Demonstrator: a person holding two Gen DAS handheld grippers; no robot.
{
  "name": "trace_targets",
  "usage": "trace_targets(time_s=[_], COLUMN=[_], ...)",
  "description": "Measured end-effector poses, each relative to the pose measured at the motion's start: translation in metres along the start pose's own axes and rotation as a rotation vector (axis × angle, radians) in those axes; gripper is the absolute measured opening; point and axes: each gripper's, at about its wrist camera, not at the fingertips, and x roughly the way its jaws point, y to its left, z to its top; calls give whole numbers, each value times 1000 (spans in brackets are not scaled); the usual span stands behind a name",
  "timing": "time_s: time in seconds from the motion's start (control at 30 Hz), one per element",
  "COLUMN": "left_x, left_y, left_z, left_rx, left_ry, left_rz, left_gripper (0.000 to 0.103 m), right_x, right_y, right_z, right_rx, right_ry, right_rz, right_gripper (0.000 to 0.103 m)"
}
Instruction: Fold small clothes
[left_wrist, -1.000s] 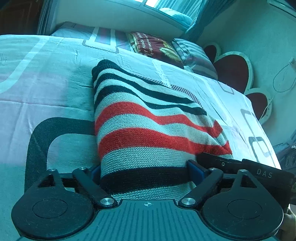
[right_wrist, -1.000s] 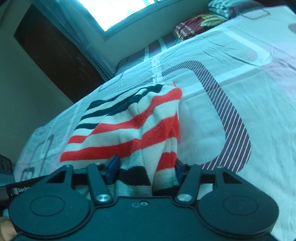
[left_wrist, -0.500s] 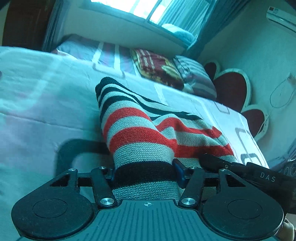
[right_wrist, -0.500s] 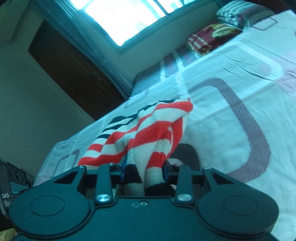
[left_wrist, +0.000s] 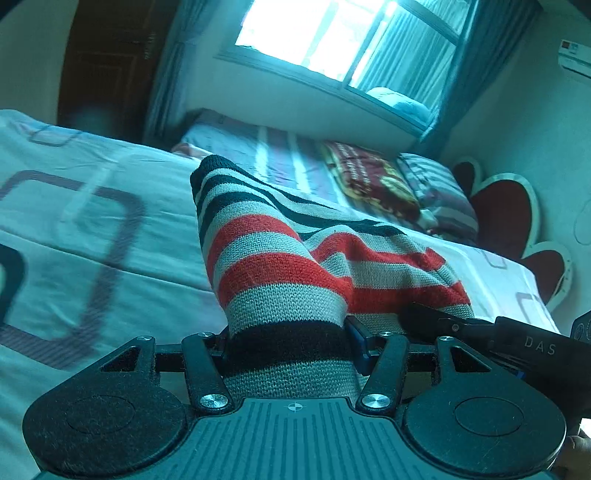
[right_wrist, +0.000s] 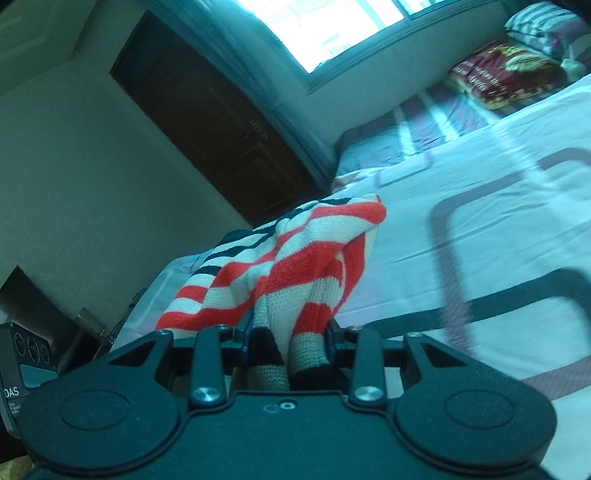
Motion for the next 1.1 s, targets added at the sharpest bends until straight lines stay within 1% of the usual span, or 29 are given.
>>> trace_targets(time_s=[0.17, 0.3, 0.37, 0.43, 0.5, 0.53, 0.57, 0.63, 0.67, 0.7, 0.77, 0.8, 0.87, 0.9, 0.93, 1.0, 1.07, 1.1], left_x=[1, 9, 17, 28, 41, 48, 52, 52, 52, 51, 47, 42, 26, 16, 8, -5, -12, -13], left_y=[56, 94, 110, 118, 127, 133, 140, 145, 147, 148, 146, 144, 138, 135, 131, 126, 118, 115], left_z=[12, 24, 30, 32, 28, 24, 19, 10, 8, 8, 8, 8, 6, 5, 4, 3, -1, -5], left_rx=[16, 32, 45, 59, 78, 83, 87, 98, 102, 101, 98, 105, 138, 154, 167, 178, 189, 199], left_ry=[6, 16, 28, 46, 74, 91, 89, 52, 45, 40, 35, 16, -51, -80, -92, -87, -72, -62], left_rz=[18, 16, 9, 8, 18, 21, 25, 53, 51, 48, 57, 76, 143, 161, 162, 134, 111, 107], left_gripper=[57, 57, 57, 57, 57, 63, 76, 93, 93, 93, 93, 93, 93, 93, 93, 93, 93, 93], right_x=[44, 72, 85, 97, 107, 112, 115, 115, 114, 112, 108, 104, 93, 87, 82, 73, 70, 69], right_y=[32, 50, 55, 56, 54, 52, 49, 41, 39, 40, 46, 50, 58, 64, 72, 93, 111, 117], right_z=[-18, -27, -32, -38, -46, -51, -57, -63, -63, -63, -60, -58, -53, -51, -50, -51, -56, -60], right_rx=[17, 6, 14, 27, 35, 28, 20, 40, 48, 36, 2, -12, -48, -61, -86, -172, -244, -268], right_ry=[-3, -18, -21, -15, 6, 14, 12, 10, 7, 2, 0, -9, -42, -55, -70, -89, -85, -72], right_rz=[-10, -34, -48, -66, -96, -122, -153, -177, -189, -206, -231, -246, -289, -297, -307, -323, -315, -317], right_gripper=[34, 34, 34, 34, 35, 36, 38, 43, 51, 53, 53, 53, 53, 52, 49, 47, 37, 35])
